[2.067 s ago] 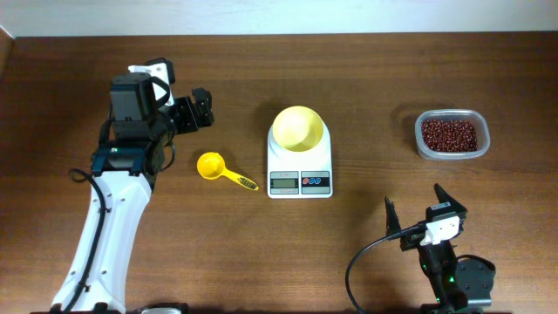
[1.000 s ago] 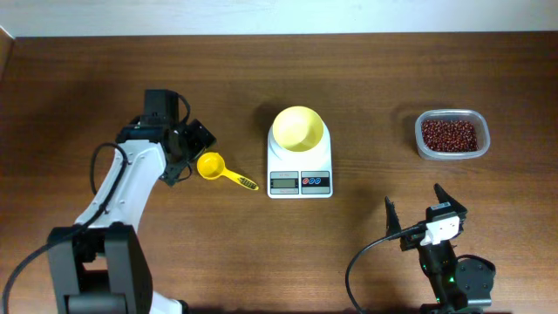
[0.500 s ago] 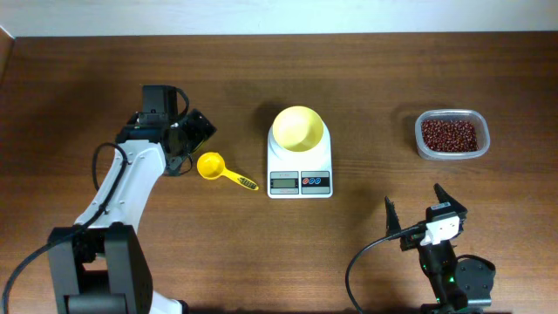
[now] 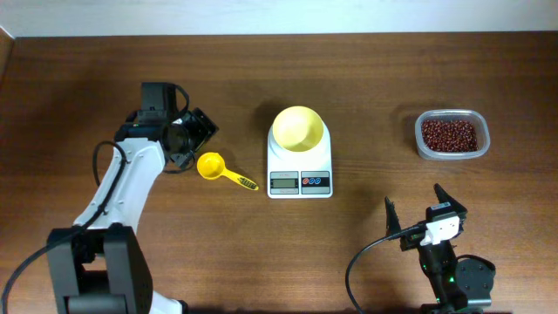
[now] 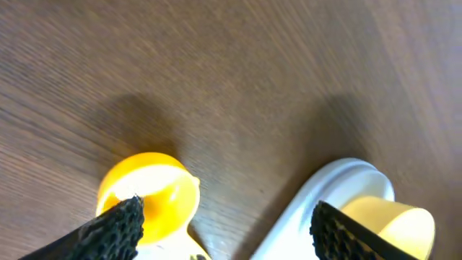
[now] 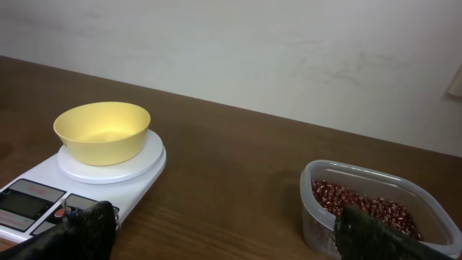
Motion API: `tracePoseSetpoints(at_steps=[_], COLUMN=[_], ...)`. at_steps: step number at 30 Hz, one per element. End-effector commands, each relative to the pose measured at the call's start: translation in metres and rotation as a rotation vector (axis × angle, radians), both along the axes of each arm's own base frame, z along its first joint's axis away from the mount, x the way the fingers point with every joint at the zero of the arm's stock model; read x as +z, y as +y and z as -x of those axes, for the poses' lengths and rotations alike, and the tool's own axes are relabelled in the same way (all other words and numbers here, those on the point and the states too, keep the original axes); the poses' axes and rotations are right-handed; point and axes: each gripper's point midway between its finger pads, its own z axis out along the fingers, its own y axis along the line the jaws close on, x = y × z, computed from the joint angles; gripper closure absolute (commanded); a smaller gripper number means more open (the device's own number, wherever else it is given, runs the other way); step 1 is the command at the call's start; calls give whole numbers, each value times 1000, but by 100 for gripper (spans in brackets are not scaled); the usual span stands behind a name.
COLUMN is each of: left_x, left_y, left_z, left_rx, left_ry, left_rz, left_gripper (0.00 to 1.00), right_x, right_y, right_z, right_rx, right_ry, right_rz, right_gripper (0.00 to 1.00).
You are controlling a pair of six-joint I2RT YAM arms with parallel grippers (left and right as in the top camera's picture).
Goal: Scoop item into bowl and weigh 50g on scale
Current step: 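Lower the left gripper and close it on the yellow scoop's bowl rim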
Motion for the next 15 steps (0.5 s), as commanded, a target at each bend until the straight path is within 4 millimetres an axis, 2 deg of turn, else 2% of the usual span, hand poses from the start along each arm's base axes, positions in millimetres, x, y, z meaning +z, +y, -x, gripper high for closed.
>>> tracePoseSetpoints(at_steps=[1, 6, 12, 15], left_x=[20, 13, -3, -3], left_y=[-6, -7, 17, 18], left_z=[-8, 4, 49, 50], left_rx=[-15, -12, 26, 28], left_ry=[-22, 31, 235, 238], left_rz=[28, -57, -198, -206], left_gripper=[24, 22, 21, 8], right_x=[-4, -4, -4, -4], right_y=[1, -4, -4, -4], right_z=[0, -1, -1, -1], right_rx=[3, -29, -30, -29], right_ry=[10, 10, 10, 10], right_rz=[-6, -4, -4, -4], right_gripper=[1, 1, 1, 1])
